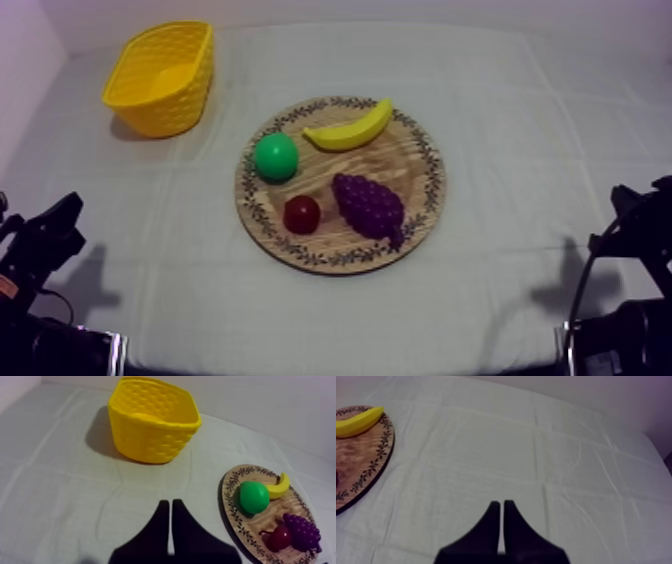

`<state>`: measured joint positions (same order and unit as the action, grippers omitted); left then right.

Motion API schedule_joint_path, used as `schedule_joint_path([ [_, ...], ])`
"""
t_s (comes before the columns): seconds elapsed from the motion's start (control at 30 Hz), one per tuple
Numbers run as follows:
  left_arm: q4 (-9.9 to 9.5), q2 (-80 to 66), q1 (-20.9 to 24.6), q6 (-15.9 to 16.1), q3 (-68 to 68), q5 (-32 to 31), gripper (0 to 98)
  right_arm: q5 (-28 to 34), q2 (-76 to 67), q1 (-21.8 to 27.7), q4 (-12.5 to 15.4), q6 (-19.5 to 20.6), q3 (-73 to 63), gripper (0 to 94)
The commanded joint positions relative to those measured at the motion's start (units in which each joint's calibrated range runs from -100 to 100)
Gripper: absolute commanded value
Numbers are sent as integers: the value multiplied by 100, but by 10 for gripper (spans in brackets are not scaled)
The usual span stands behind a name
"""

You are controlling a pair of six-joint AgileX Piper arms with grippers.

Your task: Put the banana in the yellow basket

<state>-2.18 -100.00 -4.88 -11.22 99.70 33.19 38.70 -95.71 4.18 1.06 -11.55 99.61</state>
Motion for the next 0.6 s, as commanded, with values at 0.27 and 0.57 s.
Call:
schedule_joint_path([
  [0.27,415,681,21,744,-634,-289,1,1,-5,3,-1,0,5,4],
  [0.57,274,3348,-720,1154,-3400,-144,1,1,-5,3,-1,0,5,4],
])
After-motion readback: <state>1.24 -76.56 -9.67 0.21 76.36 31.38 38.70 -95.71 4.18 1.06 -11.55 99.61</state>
